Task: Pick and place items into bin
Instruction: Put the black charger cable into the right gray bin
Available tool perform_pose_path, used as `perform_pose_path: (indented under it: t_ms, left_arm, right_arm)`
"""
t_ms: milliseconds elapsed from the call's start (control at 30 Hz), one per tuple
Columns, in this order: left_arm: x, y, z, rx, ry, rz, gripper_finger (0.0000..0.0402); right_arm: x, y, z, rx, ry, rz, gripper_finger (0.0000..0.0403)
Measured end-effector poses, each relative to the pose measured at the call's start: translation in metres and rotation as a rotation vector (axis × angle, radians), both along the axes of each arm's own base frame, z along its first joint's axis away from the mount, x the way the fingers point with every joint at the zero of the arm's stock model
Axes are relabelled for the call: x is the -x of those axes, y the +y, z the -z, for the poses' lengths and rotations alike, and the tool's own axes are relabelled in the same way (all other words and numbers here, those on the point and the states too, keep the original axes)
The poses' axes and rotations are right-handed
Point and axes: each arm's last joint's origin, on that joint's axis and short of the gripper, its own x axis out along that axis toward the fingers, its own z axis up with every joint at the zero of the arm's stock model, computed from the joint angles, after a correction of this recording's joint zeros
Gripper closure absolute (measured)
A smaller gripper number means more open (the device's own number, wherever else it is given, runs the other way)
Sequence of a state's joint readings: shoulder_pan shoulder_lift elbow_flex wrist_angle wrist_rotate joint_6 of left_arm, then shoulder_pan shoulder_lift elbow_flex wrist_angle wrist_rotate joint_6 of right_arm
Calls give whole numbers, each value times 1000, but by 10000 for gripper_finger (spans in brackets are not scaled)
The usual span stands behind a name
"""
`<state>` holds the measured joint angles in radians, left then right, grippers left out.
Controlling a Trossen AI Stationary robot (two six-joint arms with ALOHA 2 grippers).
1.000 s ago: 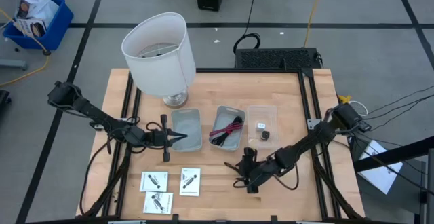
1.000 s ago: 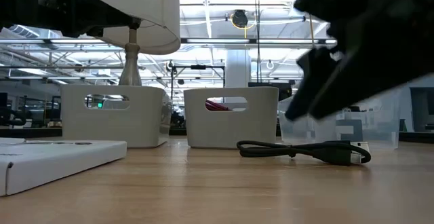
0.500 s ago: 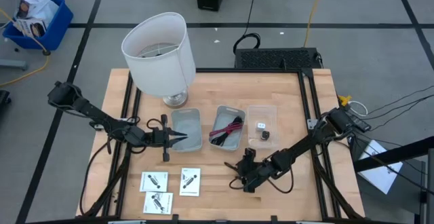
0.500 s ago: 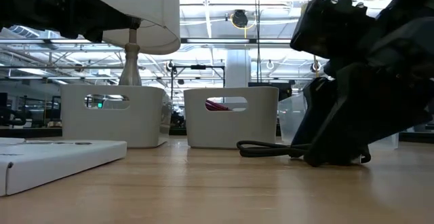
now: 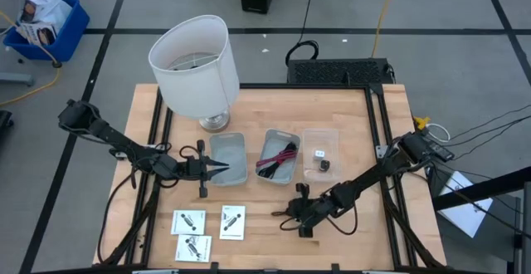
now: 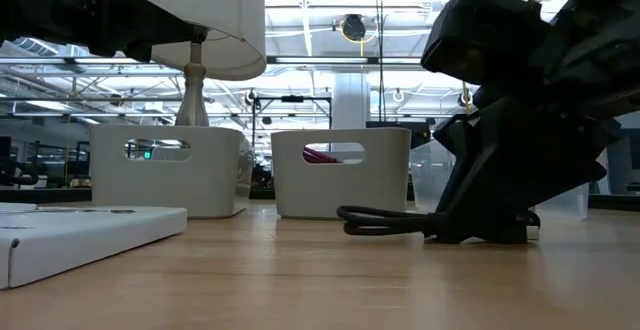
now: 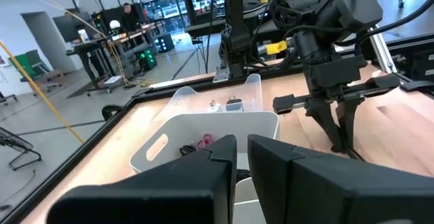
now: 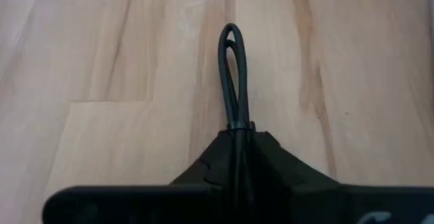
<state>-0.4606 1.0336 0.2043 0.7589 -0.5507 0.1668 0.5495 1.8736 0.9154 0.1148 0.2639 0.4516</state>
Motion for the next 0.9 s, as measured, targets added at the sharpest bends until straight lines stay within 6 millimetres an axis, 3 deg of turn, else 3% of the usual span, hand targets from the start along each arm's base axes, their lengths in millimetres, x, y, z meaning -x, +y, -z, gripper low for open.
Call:
perform_pose_path:
  t_ms: [133,267,400,533,733,900]
  left_arm:
    - [0,0,0,9,-1,-1,355]
    - [0,0,0,8,-1,0,355]
    - [0,0,0,-7,-1,0,355]
    - [0,0,0,-9,2,-1,355]
    - [0,0,0,-7,3,-1,355]
    - [0,0,0,-7,2,0,355]
  right_arm:
    - [3,0,-18,4,-7,-82,362]
    - [-4,0,-72,50,-129,-173,369]
    - [-7,-19,-121,143,-185,-209,373]
    - [-7,-52,-166,246,-256,-218,375]
    - [-4,-107,-181,343,-219,-333,370]
    - [-9,-135,-170,530,-132,-490,377]
